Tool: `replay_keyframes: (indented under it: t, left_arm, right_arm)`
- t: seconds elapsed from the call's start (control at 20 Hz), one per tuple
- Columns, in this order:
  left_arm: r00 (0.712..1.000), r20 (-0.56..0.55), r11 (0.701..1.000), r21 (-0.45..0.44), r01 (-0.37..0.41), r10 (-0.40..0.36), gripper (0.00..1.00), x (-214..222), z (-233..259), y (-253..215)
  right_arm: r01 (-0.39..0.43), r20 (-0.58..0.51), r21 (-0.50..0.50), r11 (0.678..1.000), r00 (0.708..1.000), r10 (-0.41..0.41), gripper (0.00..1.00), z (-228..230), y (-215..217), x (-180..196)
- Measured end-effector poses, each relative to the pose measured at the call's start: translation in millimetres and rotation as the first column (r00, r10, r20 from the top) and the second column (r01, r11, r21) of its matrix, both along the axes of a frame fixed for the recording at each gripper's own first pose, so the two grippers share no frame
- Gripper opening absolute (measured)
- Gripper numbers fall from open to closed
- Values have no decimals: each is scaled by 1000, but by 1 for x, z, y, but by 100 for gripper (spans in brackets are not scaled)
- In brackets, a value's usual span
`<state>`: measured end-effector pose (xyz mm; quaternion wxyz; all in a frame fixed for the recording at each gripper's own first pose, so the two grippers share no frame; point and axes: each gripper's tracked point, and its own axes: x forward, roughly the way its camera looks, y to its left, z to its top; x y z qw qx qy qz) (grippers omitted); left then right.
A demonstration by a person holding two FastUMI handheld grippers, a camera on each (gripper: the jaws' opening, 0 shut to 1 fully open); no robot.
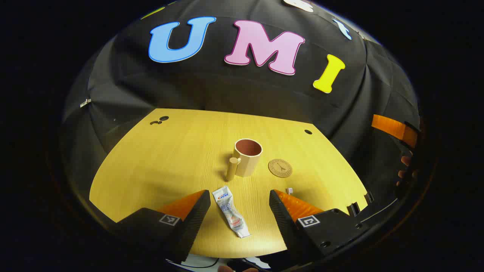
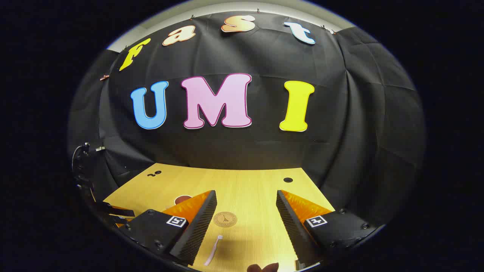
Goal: Put the toothbrush and toothpaste on the desktop into the cup, then pick up the cup and place it on the coaster on the desktop.
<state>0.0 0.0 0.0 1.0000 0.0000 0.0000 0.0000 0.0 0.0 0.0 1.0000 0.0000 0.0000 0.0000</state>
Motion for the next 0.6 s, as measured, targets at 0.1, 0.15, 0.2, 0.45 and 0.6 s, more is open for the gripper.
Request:
replay_keyframes:
  t: [0.1,0.15,0.2,0.45,0.6]
  left_arm:
    - [1000,-21,1000,-23,3,-4,97,5,-3,-1]
    - [1000,-29,999,-39,7,-8,97,7,-5,-1]
    - [999,-38,999,-54,8,-10,97,10,-7,0]
    - [998,-58,997,-76,-9,5,97,22,-7,7]
    - [998,-64,997,-72,-17,12,96,26,-6,10]
  right_arm:
    - [2,-8,1,1000,1000,-2,97,-2,-3,5]
    - [3,-9,2,1000,1000,-3,97,-4,-4,6]
    - [6,-13,1,1000,1000,-6,97,-4,-6,7]
    - [6,-30,2,1000,1000,-6,97,-11,-8,18]
    - [2,-38,6,1000,999,-2,97,-13,-7,20]
